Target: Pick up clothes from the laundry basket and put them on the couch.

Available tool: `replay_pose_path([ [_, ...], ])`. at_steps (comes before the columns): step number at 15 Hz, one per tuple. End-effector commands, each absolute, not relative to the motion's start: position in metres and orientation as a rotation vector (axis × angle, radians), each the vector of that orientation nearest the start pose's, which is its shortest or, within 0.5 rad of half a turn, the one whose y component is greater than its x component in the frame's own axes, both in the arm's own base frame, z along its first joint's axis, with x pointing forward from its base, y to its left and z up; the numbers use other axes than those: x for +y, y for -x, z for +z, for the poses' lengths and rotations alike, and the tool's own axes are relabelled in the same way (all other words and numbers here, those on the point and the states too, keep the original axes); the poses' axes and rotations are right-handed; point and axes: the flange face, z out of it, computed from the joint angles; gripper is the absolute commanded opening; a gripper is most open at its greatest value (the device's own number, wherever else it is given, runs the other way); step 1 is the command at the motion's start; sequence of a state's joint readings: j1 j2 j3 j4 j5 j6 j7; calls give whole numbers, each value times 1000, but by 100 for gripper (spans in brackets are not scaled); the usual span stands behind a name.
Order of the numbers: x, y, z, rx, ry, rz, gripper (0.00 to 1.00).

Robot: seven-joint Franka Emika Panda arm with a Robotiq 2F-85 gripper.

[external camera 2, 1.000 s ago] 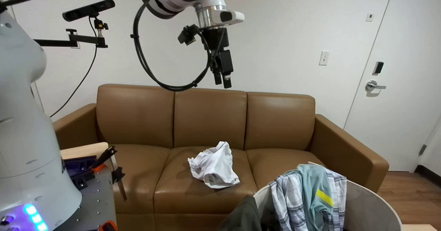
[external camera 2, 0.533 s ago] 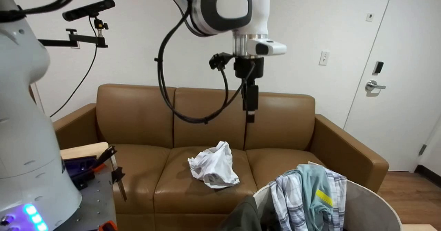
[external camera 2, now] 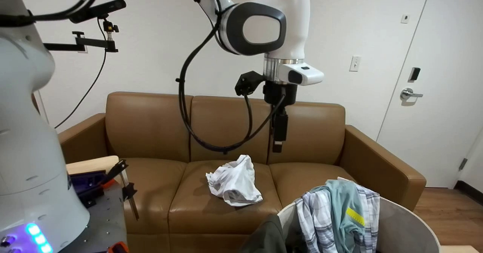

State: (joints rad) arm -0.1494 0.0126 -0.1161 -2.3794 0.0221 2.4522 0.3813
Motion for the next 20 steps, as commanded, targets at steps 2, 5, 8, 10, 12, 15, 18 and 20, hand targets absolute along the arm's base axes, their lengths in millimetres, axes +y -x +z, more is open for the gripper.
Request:
replay_pose_path([
  [2, -166, -527, 298, 1072, 2967, -182, 100],
  [5, -194, -559, 278, 1086, 2986, -277, 100],
  [8, -194, -554, 279, 1125, 2963, -259, 100],
  [10, -201, -567, 266, 1139, 2965, -250, 100],
  [12, -198, -572, 263, 1087, 3000, -279, 100],
  [15, -184, -609, 255, 986, 3052, -367, 100],
  [18, -176, -645, 239, 908, 3107, -419, 100],
  [20, -178, -662, 224, 891, 3146, -415, 100],
])
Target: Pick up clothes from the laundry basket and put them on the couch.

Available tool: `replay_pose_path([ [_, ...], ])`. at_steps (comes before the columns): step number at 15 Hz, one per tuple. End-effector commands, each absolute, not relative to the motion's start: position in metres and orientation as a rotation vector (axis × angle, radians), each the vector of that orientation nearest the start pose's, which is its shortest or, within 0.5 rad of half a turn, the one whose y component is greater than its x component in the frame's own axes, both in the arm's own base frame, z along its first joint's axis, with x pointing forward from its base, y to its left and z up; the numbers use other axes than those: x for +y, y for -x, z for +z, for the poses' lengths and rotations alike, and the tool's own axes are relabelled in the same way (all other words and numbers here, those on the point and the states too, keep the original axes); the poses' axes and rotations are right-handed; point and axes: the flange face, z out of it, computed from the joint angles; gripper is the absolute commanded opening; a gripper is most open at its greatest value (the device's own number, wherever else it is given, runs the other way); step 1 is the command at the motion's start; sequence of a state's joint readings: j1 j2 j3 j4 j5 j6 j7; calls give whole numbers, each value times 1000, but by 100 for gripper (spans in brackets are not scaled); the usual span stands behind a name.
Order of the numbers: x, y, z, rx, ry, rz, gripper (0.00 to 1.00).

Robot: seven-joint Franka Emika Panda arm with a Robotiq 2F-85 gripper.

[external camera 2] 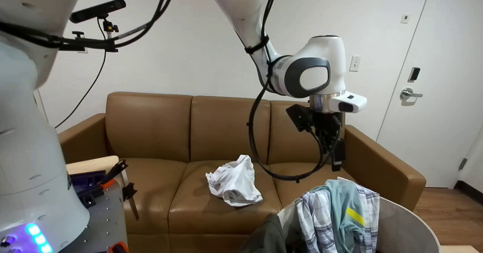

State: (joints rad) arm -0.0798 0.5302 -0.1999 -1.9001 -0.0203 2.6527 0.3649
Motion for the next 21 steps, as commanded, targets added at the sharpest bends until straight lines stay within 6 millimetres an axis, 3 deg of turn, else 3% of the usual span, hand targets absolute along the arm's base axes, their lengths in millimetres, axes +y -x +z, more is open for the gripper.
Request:
replay_pose_path([
  [1, -181, -669, 214, 892, 3154, -404, 100],
  [7, -202, -698, 169, 918, 3130, -367, 100],
  [8, -202, -702, 166, 917, 3126, -369, 75],
  [10, -204, -709, 161, 913, 3128, -369, 67],
  [18, -205, -722, 148, 896, 3129, -346, 13],
  [21, -208, -721, 150, 936, 3125, -321, 4],
])
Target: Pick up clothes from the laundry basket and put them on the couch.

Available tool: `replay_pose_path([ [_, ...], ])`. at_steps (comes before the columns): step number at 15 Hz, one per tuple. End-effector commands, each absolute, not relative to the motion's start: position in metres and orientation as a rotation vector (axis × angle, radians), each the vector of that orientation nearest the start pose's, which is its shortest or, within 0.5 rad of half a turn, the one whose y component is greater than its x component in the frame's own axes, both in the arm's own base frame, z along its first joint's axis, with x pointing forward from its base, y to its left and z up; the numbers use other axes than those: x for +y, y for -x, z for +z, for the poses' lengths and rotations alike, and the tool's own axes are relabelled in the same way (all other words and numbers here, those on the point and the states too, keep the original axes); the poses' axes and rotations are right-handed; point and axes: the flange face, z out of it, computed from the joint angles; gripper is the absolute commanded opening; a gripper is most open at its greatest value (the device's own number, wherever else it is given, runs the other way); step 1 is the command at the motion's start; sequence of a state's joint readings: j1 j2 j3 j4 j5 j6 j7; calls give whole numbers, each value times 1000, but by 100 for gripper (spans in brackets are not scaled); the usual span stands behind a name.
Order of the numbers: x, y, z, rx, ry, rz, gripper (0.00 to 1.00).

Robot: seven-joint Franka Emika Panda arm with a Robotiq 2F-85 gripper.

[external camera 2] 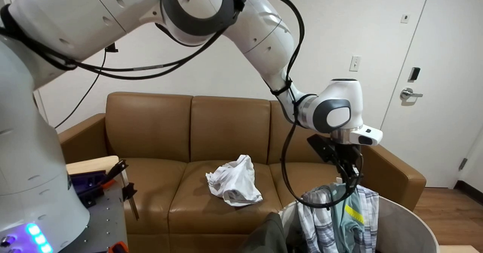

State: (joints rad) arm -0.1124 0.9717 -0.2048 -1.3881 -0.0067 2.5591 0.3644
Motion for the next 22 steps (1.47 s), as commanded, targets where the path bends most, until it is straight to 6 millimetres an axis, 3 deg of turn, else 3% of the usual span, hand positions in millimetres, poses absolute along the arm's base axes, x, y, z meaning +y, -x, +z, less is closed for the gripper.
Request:
replay_pose_path([
  [1, -209, -718, 154, 939, 3120, -310, 2],
  [5, -215, -710, 174, 950, 3096, -316, 5],
  [8, -207, -710, 198, 911, 3063, -372, 5],
  [15, -184, -705, 278, 807, 3055, -522, 4],
  [19, -147, -693, 333, 606, 3048, -735, 4],
  [20, -169, -712, 299, 719, 3054, -639, 3],
  [22, -164, -709, 305, 706, 3055, -636, 8],
])
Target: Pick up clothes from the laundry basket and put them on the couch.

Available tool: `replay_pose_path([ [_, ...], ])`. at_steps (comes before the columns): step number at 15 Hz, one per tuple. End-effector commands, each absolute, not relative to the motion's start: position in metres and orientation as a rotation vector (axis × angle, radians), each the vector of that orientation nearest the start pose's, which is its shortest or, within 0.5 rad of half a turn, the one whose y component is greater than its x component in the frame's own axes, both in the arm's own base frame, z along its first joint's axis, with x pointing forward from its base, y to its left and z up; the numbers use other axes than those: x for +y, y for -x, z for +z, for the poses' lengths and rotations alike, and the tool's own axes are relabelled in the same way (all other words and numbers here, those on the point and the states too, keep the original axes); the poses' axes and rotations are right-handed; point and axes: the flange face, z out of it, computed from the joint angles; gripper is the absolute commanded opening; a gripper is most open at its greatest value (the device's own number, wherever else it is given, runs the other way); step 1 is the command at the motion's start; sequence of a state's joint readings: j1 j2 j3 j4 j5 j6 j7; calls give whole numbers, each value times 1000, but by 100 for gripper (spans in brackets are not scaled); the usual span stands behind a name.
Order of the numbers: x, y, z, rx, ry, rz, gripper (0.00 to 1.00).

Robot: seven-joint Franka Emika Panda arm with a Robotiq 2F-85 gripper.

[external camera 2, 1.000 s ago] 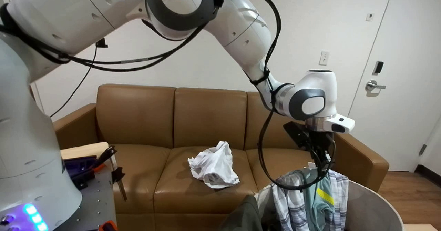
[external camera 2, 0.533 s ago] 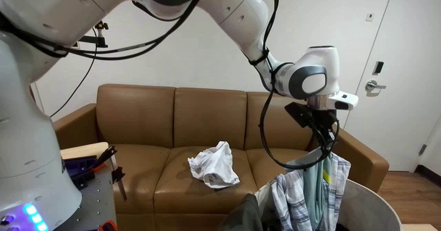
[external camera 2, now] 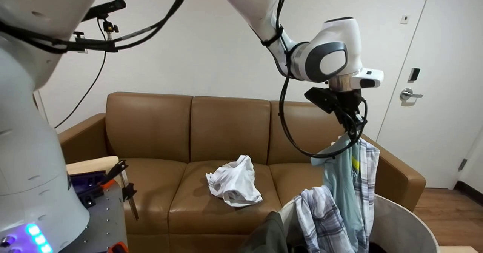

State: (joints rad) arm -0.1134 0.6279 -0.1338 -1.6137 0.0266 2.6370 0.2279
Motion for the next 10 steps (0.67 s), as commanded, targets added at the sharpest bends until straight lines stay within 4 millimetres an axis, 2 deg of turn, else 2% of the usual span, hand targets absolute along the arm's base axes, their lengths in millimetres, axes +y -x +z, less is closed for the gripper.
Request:
replay_pose_path([
  [1, -165, -708, 301, 709, 3058, -628, 8],
  [2, -168, -708, 297, 714, 3061, -621, 3],
  [3, -166, -712, 298, 704, 3053, -666, 4],
  [5, -143, -722, 325, 603, 3048, -772, 4],
  [7, -104, -726, 362, 475, 3054, -897, 5],
  [10, -45, -723, 398, 258, 3059, -1010, 4],
])
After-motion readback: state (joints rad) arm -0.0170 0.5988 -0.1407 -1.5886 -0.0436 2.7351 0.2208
